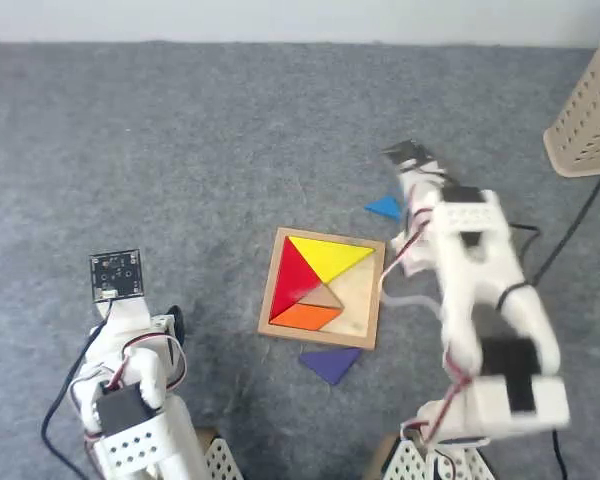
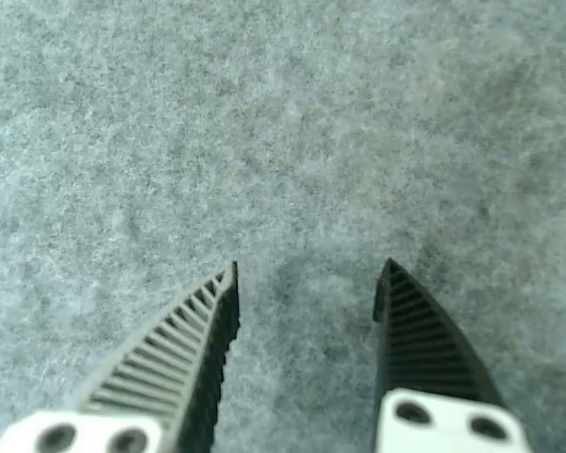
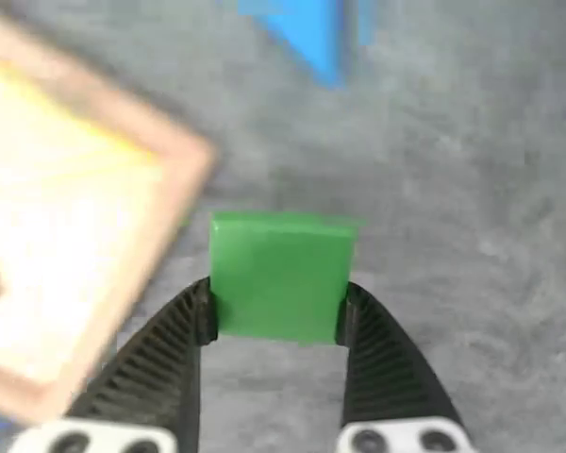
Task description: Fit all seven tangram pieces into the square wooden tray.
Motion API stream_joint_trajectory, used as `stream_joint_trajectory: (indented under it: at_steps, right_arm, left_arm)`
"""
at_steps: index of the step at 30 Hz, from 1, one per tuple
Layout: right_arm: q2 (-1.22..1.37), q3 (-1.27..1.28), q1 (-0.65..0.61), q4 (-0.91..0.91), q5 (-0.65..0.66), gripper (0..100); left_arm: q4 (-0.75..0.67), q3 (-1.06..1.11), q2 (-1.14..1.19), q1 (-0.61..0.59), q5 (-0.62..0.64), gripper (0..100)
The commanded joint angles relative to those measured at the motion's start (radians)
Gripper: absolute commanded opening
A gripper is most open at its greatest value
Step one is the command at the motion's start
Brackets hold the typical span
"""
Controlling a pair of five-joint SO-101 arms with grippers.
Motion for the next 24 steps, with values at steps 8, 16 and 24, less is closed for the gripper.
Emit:
stream_joint_trajectory:
  at_steps: [8,16,24]
  right_arm:
    - [-0.315,0.147,-0.314,-0.002,-0.034,0.6]
    - [-0.108,0.147,-0.325,-0.101,-0.034,0.8]
    - [-0.056,0.141,-0.323,-0.107,-0.032,8.4]
  left_arm:
    - [0.003,-0.019,-0.012,0.0,0.009,23]
    - [0.003,-0.019,-0.012,0.0,0.009,23]
    - [0.003,-0.019,-0.012,0.0,0.009,23]
